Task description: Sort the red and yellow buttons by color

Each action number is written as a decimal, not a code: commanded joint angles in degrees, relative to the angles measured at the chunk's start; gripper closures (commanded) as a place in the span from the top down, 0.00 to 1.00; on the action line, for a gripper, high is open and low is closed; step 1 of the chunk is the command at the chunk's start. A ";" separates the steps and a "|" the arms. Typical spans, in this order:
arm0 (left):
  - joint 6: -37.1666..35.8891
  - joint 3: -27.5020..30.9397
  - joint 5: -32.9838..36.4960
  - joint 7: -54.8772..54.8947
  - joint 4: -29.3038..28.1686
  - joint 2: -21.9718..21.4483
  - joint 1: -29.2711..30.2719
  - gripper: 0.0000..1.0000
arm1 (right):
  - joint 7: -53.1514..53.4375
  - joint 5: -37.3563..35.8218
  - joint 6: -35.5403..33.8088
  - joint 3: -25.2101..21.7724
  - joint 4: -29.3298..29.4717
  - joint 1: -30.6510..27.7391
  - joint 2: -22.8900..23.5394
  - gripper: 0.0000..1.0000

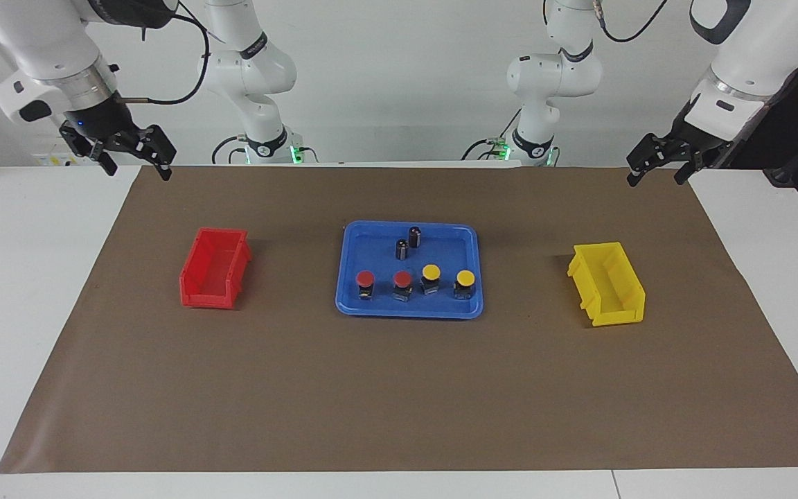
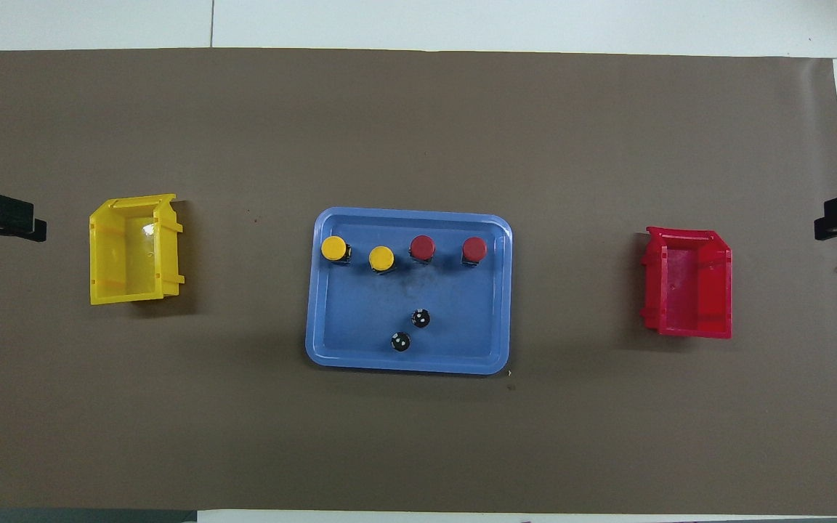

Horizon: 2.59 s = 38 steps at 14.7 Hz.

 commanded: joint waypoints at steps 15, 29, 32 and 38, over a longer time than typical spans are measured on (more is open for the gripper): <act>-0.53 -1.02 3.71 5.43 -0.33 -1.00 1.87 1.00 | -1.12 4.23 -1.95 0.71 4.33 1.23 2.42 1.00; 1.04 -0.76 3.63 5.34 -2.97 -2.76 2.57 1.00 | 32.37 4.50 31.32 1.68 -5.72 29.02 20.20 1.00; 2.37 -0.76 3.71 5.25 -3.67 -2.94 2.66 1.00 | 32.89 4.67 36.86 1.68 -11.44 29.55 19.67 1.00; 2.46 -0.67 3.63 5.25 -3.67 -2.94 2.66 1.00 | 33.16 4.85 40.30 1.85 -15.06 29.81 19.93 0.99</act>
